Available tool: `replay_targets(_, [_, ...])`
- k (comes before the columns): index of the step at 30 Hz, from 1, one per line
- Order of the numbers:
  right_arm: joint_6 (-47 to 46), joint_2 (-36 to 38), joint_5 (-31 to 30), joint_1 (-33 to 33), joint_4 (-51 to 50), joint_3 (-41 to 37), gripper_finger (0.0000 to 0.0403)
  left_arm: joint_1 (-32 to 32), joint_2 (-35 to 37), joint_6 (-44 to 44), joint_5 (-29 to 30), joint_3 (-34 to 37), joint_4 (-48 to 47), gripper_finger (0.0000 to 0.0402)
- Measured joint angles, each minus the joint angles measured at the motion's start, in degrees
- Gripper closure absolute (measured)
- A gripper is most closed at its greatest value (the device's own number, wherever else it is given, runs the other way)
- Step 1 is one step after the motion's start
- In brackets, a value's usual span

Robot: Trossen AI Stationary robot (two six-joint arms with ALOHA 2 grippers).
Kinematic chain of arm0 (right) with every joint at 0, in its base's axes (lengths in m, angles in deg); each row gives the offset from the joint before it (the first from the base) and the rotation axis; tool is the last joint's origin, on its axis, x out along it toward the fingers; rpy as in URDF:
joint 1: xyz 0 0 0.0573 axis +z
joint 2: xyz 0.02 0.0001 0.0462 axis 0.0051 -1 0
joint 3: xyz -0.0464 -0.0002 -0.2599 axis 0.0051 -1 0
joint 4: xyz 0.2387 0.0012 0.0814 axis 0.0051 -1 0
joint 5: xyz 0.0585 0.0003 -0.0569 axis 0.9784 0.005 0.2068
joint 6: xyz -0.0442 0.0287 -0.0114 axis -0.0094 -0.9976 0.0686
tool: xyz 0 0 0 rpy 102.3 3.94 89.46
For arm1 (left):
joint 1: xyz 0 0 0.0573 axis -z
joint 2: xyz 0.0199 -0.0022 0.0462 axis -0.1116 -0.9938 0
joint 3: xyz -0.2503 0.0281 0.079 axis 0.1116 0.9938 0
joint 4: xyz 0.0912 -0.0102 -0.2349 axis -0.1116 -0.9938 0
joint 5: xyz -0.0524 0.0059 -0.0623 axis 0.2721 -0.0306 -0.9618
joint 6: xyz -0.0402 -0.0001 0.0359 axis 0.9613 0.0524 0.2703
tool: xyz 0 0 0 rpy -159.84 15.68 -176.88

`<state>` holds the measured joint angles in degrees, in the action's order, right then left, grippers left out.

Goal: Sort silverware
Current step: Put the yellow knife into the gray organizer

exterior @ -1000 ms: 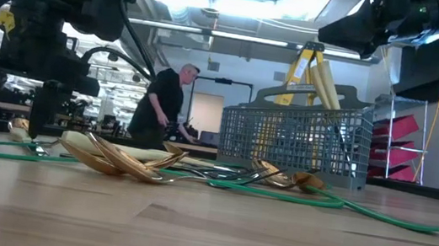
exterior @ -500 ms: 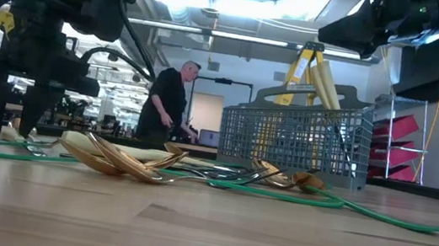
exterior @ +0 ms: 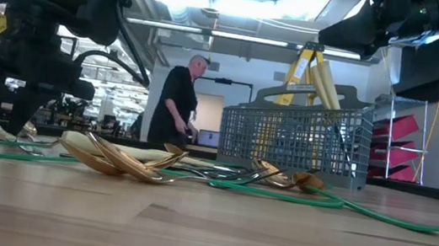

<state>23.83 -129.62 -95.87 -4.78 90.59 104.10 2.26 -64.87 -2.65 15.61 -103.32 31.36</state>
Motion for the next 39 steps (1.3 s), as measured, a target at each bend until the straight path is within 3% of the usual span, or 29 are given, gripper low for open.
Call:
replay_targets(7, [0.0, 0.0, 0.0, 0.0, 0.0, 0.0, 0.0309, 0.0, 0.2, 0.1, 0.3, -0.3, -0.3, 0.0369])
replay_targets(22, [-1.2, 0.0, 2.1, 0.0, 0.0, 0.0, 0.0309, 4.3, 0.0, 2.1, 0.0, -2.3, -1.4, 0.0372])
replay_targets(39, [-1.3, 0.0, 3.1, 0.0, 0.0, 0.0, 0.0309, 4.5, 0.0, 1.9, -0.4, -2.3, -1.5, 0.037])
